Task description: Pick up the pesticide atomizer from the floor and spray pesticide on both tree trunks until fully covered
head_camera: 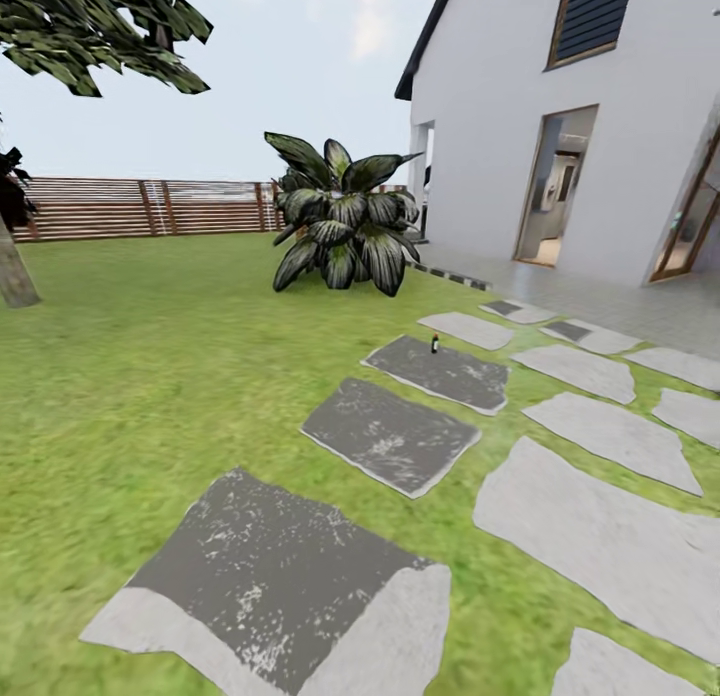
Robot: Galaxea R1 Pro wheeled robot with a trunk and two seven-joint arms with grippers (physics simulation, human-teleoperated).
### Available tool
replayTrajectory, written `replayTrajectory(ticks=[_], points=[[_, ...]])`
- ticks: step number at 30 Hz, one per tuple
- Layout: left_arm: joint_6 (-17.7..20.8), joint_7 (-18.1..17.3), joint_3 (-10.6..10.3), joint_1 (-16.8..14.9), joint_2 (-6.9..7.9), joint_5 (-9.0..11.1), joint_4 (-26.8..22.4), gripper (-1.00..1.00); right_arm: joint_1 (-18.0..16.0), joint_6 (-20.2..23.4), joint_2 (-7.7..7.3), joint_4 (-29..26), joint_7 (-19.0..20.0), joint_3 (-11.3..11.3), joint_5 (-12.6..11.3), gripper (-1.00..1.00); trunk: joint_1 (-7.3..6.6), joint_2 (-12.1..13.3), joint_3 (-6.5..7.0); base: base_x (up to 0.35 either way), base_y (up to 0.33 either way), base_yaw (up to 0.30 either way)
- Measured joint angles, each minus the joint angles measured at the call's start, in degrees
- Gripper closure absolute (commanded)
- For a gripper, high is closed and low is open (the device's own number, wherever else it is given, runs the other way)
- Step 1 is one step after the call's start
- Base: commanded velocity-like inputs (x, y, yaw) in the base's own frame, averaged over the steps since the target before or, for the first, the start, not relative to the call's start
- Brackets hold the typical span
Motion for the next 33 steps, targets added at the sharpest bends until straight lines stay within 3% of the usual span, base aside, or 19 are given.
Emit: replayTrajectory(ticks=[33], points=[[-0.06,-0.06,0.01,0.00,0.00,0.00,0.00,-1.00,0.00,0.00,0.00,0.00,0.00,0.00,0.00,-1.00,0.00,0.00,0.00,0.339,0.000,-0.013]])
